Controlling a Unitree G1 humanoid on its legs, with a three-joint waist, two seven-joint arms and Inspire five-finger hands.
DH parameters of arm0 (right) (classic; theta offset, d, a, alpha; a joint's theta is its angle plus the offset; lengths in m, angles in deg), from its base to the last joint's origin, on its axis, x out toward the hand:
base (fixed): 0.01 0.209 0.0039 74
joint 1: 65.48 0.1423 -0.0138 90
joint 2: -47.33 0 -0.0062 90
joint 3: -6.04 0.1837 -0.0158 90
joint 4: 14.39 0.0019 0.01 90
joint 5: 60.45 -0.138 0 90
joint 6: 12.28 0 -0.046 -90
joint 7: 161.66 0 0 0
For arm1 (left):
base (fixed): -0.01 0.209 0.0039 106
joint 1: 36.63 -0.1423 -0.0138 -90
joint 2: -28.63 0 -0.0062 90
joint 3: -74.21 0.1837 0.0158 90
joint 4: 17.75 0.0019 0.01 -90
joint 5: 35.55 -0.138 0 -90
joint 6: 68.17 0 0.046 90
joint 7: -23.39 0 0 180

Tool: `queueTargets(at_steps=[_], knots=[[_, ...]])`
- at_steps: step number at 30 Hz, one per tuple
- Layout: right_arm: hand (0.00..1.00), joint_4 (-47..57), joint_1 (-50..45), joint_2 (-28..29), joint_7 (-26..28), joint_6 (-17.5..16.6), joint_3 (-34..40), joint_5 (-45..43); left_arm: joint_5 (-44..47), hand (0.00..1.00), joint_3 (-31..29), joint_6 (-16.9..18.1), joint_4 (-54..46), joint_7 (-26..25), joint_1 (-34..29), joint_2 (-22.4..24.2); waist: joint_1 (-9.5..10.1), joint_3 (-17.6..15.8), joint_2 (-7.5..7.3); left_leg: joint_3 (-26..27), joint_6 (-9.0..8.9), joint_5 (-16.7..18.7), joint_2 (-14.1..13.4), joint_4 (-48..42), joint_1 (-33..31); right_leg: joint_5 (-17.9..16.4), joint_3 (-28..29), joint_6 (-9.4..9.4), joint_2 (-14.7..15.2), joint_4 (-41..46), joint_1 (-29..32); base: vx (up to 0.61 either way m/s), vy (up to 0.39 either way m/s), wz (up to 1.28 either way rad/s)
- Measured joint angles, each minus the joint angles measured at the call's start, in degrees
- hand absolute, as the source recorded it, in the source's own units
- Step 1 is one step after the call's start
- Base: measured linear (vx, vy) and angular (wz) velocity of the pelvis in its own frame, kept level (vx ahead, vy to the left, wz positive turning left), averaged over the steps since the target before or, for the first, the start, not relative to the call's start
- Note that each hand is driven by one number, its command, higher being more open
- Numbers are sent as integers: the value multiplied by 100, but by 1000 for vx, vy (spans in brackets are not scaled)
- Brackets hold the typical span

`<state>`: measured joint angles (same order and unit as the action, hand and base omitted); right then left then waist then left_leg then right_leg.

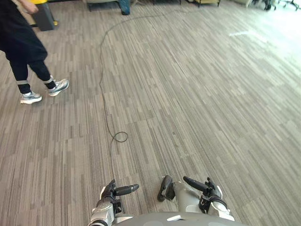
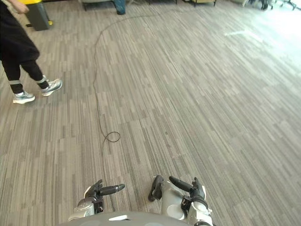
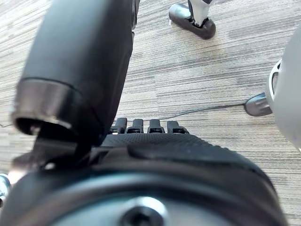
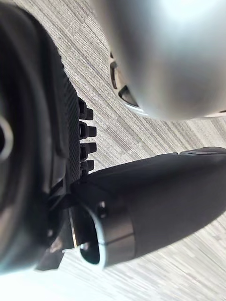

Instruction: Pick up cushions and gather them together orderly.

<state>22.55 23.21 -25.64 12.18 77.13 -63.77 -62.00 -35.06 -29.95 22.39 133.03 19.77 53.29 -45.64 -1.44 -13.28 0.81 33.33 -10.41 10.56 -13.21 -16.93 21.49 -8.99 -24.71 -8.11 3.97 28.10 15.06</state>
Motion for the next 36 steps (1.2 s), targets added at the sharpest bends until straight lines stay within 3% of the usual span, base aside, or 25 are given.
queueTargets(at_steps=[1, 2, 3, 5, 9, 11, 14, 16, 17, 18, 19, 20, 21, 22, 23, 24, 25, 27, 30, 31, 32, 33, 34, 35, 36], knots=[[100, -2, -39, -48, -16, 50, -4, 26, -75, 100, -331, -9, -127, 17, -4, 129, -17, -13, 141, -686, 132, -561, -612, -2093, -598, -102, 80, -18, -365, -374, -520, 495, -257, -46], [100, 1, -61, -68, -20, 51, -9, 27, -100, 100, -459, -4, -236, 18, -41, 189, 11, 2, 212, -1002, 289, -746, -800, -3182, -971, -123, 223, -34, -576, -581, -767, 459, -199, -80], [100, -2, -55, -79, -31, 50, -31, 26, -101, 100, -502, 13, -355, 16, -75, 228, 38, -23, 248, -1217, 251, -677, -912, -4150, -1372, -154, 436, -62, -782, -774, -1055, 492, -168, -73], [100, -42, -76, -83, -43, 75, -136, 20, -99, 100, -498, 49, -543, 6, -109, 223, 95, -36, 201, -1392, 281, -440, -900, -4849, -1947, -205, 790, -119, -964, -1067, -1520, 336, -64, -95], [100, -65, -190, -47, -69, 184, -248, -74, -56, 100, -459, 200, -874, 6, -159, 190, 142, -43, 40, -1378, 501, 140, -514, -3677, -3056, -233, 1564, 20, -1038, -1721, -2332, 361, 20, -107], [100, -73, -195, -45, -71, 197, -250, -73, -13, 100, -485, 257, -962, -10, -151, 291, 204, -60, 37, -1626, 543, 197, -128, -2052, -3453, -243, 2084, 123, -1020, -1955, -2707, 458, 112, -106], [100, -131, -225, -36, -72, 196, -305, -70, 27, 100, -453, 259, -981, -29, -97, 288, 315, -8, -14, -2057, 445, -164, 312, -343, -3796, -465, 2710, 303, -921, -2253, -3064, 486, 202, -111], [100, -152, -264, -14, -78, 199, -345, -70, 48, 100, -456, 240, -960, -60, -115, 231, 362, 24, -70, -2165, 692, -608, 391, -266, -3789, -631, 2966, 402, -831, -2242, -3208, 593, 245, -91], [100, -156, -413, 103, -82, 187, -348, -70, 125, 100, -493, 233, -874, -99, -183, 138, 421, 271, -204, -2120, 964, -1009, 516, -450, -3751, -836, 3260, 672, -633, -1996, -3179, 607, 228, -104], [100, -151, -451, 168, -80, 178, -328, -79, 161, 100, -509, 235, -767, -136, -160, 44, 420, 367, -360, -1907, 1017, -682, 554, -665, -3723, -954, 3342, 865, -480, -1421, -2935, 707, 288, -93], [100, -154, -451, 183, -80, 178, -324, -77, 166, 100, -509, 234, -758, -140, -156, 26, 421, 383, -388, -1852, 1021, -592, 555, -709, -3697, -963, 3344, 888, -458, -1216, -2856, 443, 212, -70], [100, -159, -461, 219, -79, 178, -327, -74, 175, 100, -508, 230, -685, -163, -139, -50, 430, 408, -493, -1605, 1066, -291, 587, -772, -3423, -895, 3274, 1028, -356, -21, -2415, 536, 282, -71], [100, -154, -455, 222, -67, 157, -334, -77, 176, 100, -482, 189, -552, -186, -110, -108, 414, 386, -537, -1443, 1130, -112, 688, -640, -3014, -548, 3112, 1602, -197, 1242, -1958, 409, 223, -74], [100, -145, -456, 215, -57, 142, -334, -87, 176, 100, -452, 159, -505, -199, -94, -128, 402, 375, -533, -1377, 1123, -35, 736, -547, -2809, -335, 3027, 1847, -85, 1821, -1736, 513, 253, -58], [100, -107, -448, 176, -31, 103, -333, -108, 176, 100, -402, 134, -420, -226, -44, -124, 373, 352, -507, -1263, 1123, 114, 822, -341, -2327, -221, 2632, 1890, 190, 2820, -1305, 594, 238, -43], [100, -33, -449, 122, -18, 45, -333, -137, 176, 100, -273, 139, -328, -236, -37, -107, 302, 327, -436, -1173, 1089, 213, 846, -41, -1810, -351, 2100, 1617, 435, 3386, -916, 498, 184, -37], [100, -8, -446, 104, -17, 22, -332, -137, 176, 100, -198, 135, -303, -235, -35, -108, 274, 317, -409, -1152, 1067, 230, 843, 103, -1628, -408, 1912, 1521, 483, 3456, -756, 466, 139, -21], [100, -61, -293, 35, -25, -69, -332, -144, 174, 100, 80, 134, -150, -215, -15, -151, 193, 245, -324, -966, 1018, 198, 773, 662, -894, -732, 1225, 1033, 497, 2935, -134, 507, 65, -22], [100, -94, -137, -23, -26, -73, -332, -145, 172, 100, 225, 126, -19, -219, -17, -192, 79, 188, -262, -735, 1017, 197, 676, 1023, -435, -678, 634, 864, 391, 1367, 302, 463, -6, -22], [100, -197, -68, -22, -30, -70, -335, -132, 154, 100, 322, 130, 4, -203, -88, -274, 77, 177, -351, -702, 987, 181, 867, 1292, -189, -18, 602, 813, 254, -17, 385, 585, -132, -20], [100, -279, -60, -13, -23, -69, -308, -171, 141, 100, 348, 129, 39, -195, -89, -334, 58, 147, -436, -775, 902, 167, 967, 1387, 5, 857, 766, 245, 238, -211, 385, 592, -159, -33], [100, -306, 64, -86, -2, -40, -216, -235, 117, 100, 334, 125, 125, -213, -72, -274, 67, 96, -294, -787, 809, 134, 837, 1374, 185, 639, 811, 107, 104, 75, 397, 624, -255, -39], [100, -259, 31, -82, -12, -63, -185, -193, 72, 100, 158, 119, 140, -215, -149, -169, 42, 128, -129, -883, 580, 2, 622, 899, 50, 274, 793, 126, -22, 74, 311, 413, -219, -38], [100, -211, 31, -75, 0, -53, -98, -187, 57, 100, 131, 114, 140, -221, -157, -132, 3, 112, -89, -963, 552, -2, 502, 523, -77, 166, 774, 143, -71, 44, 243, 501, -312, -11], [100, -165, 28, -48, -16, 1, -64, -189, -19, 100, 95, 86, 120, -185, -144, -108, -35, 114, -17, -1230, 427, -50, 182, -611, -549, 55, 759, 170, -208, -110, 43, 388, -244, 5]])
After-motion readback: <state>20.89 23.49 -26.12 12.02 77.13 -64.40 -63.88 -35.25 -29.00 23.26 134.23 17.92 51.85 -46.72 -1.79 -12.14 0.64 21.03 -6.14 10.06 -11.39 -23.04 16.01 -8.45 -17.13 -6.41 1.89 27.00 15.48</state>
